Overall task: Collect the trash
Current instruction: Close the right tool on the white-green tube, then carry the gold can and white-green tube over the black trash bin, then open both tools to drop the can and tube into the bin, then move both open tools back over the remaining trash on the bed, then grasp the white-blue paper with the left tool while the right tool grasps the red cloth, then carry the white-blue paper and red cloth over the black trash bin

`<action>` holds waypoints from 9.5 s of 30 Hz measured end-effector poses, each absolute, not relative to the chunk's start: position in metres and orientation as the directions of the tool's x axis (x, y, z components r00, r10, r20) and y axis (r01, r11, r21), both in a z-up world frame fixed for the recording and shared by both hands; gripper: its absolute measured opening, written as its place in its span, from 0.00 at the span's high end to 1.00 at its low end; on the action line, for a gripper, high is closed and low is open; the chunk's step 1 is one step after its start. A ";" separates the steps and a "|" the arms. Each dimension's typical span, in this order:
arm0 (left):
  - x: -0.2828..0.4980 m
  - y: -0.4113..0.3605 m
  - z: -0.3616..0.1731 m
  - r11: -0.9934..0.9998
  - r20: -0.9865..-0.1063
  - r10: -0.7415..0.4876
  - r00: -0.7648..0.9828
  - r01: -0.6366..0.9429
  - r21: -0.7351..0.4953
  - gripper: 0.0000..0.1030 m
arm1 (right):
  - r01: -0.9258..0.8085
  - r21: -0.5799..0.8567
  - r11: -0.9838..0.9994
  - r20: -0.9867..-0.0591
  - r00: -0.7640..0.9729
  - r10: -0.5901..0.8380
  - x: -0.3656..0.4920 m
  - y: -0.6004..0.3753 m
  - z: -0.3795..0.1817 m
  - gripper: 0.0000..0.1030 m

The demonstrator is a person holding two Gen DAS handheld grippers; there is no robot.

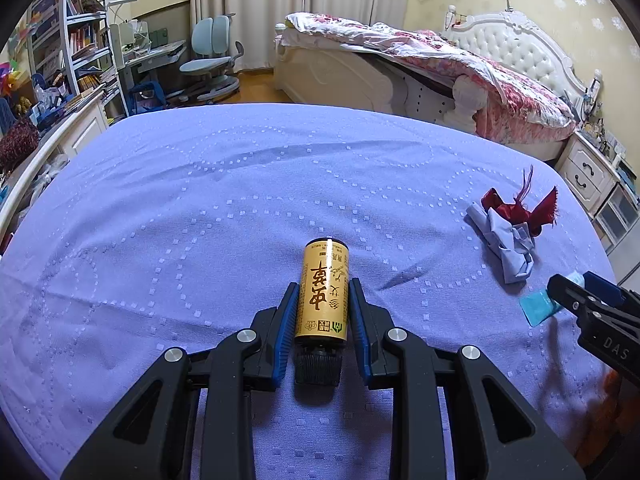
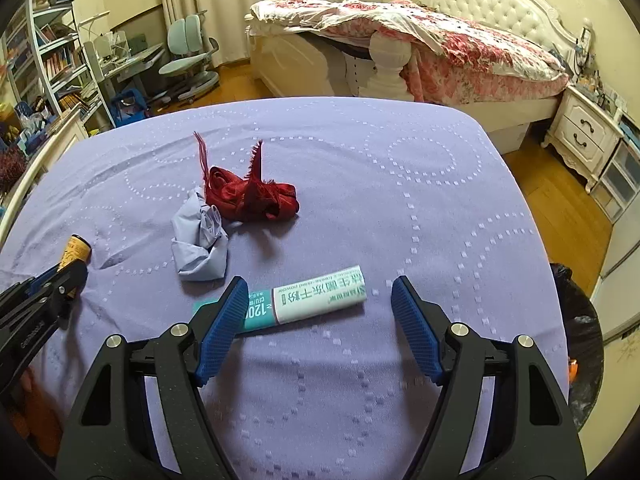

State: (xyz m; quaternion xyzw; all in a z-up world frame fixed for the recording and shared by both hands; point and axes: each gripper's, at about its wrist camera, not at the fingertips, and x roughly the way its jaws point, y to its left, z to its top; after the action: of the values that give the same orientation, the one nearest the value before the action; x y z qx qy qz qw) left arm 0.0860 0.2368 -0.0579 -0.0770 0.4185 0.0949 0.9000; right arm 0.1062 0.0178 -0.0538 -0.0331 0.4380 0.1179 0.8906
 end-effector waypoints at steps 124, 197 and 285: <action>0.075 -0.062 -0.029 0.966 -0.687 -0.218 0.694 0.253 -0.050 0.73 | 0.052 0.109 0.993 -0.682 0.731 0.037 0.008 -0.234 -0.031 0.83; 0.093 -0.035 -0.044 0.993 -0.716 -0.071 0.694 0.120 0.018 0.27 | 0.102 0.110 0.989 -0.701 0.713 0.005 0.041 -0.242 -0.050 0.35; 0.106 0.207 -0.054 0.980 -0.770 0.092 0.632 -0.194 -0.043 0.62 | -0.377 0.017 0.926 -0.787 0.566 0.245 0.129 0.053 -0.054 0.65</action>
State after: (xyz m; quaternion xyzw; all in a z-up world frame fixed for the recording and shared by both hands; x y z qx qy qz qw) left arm 0.1056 0.2072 -0.0535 -0.0608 0.4218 0.0794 0.9011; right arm 0.1292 0.0526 -0.0542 -0.0767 0.4312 0.1763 0.8815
